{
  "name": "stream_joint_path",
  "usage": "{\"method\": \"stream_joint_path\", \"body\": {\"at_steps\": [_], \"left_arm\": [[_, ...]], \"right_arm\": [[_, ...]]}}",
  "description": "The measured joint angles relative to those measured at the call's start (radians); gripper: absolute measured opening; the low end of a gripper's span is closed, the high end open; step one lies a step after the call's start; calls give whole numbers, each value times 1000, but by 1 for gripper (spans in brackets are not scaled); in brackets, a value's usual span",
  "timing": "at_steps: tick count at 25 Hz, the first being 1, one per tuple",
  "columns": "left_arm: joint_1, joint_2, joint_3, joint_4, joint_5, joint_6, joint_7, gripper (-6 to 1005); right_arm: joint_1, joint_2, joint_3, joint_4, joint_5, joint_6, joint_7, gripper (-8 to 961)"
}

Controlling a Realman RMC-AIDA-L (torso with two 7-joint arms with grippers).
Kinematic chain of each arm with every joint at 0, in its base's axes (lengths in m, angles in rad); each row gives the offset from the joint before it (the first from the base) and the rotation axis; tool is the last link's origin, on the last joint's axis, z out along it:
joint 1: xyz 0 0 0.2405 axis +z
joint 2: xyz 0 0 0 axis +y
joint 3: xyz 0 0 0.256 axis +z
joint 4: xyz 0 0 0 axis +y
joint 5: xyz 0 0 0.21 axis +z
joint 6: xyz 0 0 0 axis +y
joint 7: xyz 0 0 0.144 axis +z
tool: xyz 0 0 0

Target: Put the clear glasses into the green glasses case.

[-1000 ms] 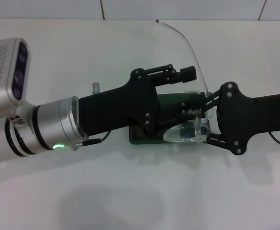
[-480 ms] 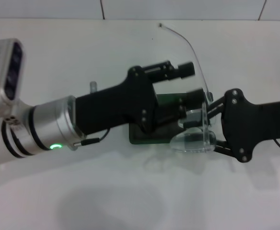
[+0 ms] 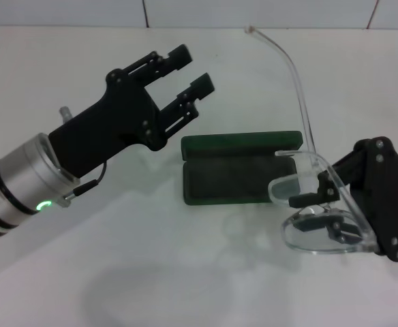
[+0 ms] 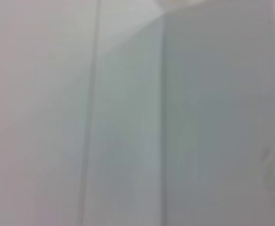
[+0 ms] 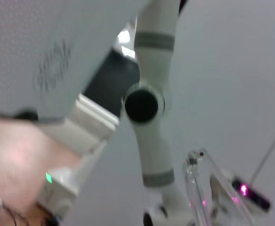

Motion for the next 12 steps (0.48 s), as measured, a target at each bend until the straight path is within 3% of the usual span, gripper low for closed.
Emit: {"method": "stream_joint_path", "body": {"at_steps": [7,12], "left_arm": [[-22,-20,57,-13,-3,-55,206,528],[-31,-21,91,-7,-6,-47,322,528]], "right_arm": [[137,4,-67,154,89,-14,205,126],[180,4,-66,194,101,44,363,127]]}}
